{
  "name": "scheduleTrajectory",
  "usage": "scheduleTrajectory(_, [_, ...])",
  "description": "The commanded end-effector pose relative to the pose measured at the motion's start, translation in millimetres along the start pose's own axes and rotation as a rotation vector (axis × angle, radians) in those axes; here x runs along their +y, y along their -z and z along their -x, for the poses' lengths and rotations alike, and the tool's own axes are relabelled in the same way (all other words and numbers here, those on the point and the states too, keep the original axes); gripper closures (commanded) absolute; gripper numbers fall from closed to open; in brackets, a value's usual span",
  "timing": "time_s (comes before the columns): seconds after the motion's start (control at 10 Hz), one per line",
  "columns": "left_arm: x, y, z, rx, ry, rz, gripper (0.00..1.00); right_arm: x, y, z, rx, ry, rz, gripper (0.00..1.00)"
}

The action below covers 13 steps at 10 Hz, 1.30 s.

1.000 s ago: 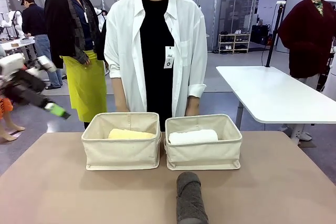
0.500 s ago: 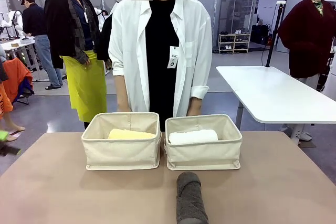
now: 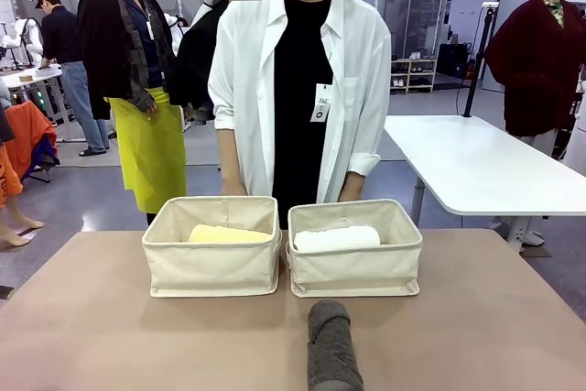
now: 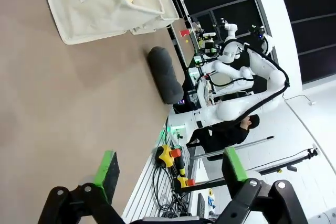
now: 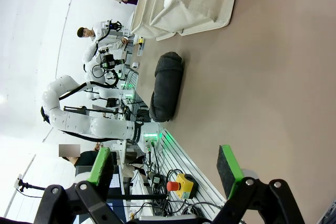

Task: Divide the towels into two baskets.
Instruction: Pick up one hotel-folded towel from the bottom of the table and place it in the Fabric basket indicated by the person.

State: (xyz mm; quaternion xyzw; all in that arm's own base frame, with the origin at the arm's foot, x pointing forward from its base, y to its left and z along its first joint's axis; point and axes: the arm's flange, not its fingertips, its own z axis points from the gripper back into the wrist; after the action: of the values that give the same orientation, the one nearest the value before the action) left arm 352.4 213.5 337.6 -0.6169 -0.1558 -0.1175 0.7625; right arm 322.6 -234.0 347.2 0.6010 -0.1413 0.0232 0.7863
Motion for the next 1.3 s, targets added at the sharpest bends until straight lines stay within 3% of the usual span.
scheduleTrajectory(0.0, [-9,-2,1,-0.001,0.024,0.008,0.0,2,-1,2,0.003,-0.02,-0.002,0.0])
scheduleTrajectory(0.8, [-9,-2,1,-0.001,0.024,0.008,0.0,0,0,0,0.0,0.0,0.0,0.0])
scheduleTrajectory(1.0, [-9,-2,1,-0.001,0.024,0.008,0.0,33,31,-21,0.135,-0.025,0.132,0.0])
scheduleTrajectory(1.2, [-9,-2,1,-0.001,0.024,0.008,0.0,65,80,-36,0.206,-0.015,0.249,0.0])
